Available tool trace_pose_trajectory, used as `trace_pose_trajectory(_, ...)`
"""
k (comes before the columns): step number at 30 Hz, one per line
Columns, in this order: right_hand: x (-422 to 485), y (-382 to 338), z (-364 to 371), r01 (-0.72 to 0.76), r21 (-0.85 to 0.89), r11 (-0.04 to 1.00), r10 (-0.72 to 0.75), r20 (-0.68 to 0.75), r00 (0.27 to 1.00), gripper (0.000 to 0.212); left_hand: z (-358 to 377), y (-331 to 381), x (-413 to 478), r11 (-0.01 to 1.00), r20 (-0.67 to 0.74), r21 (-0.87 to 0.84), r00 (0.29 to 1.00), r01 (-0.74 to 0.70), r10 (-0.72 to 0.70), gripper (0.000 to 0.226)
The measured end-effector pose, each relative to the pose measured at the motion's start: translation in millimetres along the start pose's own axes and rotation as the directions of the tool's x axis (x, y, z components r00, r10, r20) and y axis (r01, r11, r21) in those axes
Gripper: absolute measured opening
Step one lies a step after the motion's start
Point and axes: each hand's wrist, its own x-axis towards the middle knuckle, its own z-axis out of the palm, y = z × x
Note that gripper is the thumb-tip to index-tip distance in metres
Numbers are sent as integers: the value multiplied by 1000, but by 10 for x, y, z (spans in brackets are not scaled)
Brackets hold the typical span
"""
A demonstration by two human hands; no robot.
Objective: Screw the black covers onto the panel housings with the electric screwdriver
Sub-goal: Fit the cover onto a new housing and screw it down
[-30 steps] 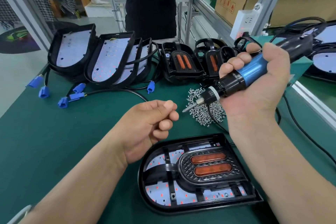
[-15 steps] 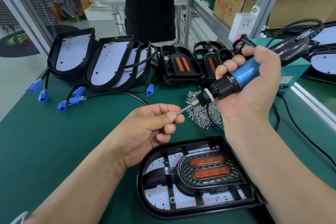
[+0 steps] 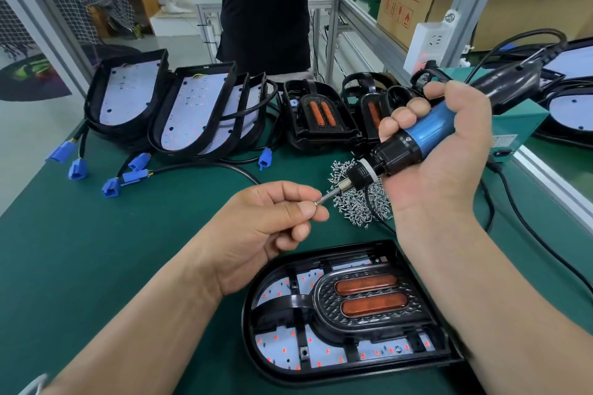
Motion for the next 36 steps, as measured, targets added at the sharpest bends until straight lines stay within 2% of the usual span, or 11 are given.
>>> trace_pose_trajectory(9, -19, 8, 3, 14, -51, 999, -13, 6, 1000, 9, -15, -18, 8, 995, -11, 87, 999, -41, 42, 20)
trace_pose_trajectory(16, -54, 77, -3, 29, -163, 986, -36, -41, 999, 24, -52, -22, 13, 972, -57, 210, 992, -101, 115, 18)
trace_pose_trajectory(22, -23, 69, -55, -39, -129, 991, 22, -131, 991, 25, -37, -12, -12, 959, -44, 259, 991, -113, 128, 14)
trace_pose_trajectory(28, -30, 10, -60, -84, -59, 995, 72, -177, 982, 21, -114, 117, -70, 956, -77, 293, 996, -24, 49, 28)
trace_pose_trajectory(30, -50, -19, -29, -101, -46, 994, 93, -150, 984, 19, -181, 169, -112, 903, -79, 429, 997, 30, 5, 23)
trace_pose_trajectory(33, -110, -46, 40, -137, -84, 987, 134, -42, 990, 16, -252, 247, -190, 671, -18, 738, 996, 73, -89, 22)
trace_pose_trajectory(35, -177, -41, 99, -153, -132, 979, 162, 59, 985, 13, -277, 296, -240, 532, 34, 845, 987, 56, -158, 25)
trace_pose_trajectory(36, -217, -32, 130, -158, -159, 975, 176, 105, 979, 12, -290, 314, -262, 496, 52, 867, 980, 50, -190, 27)
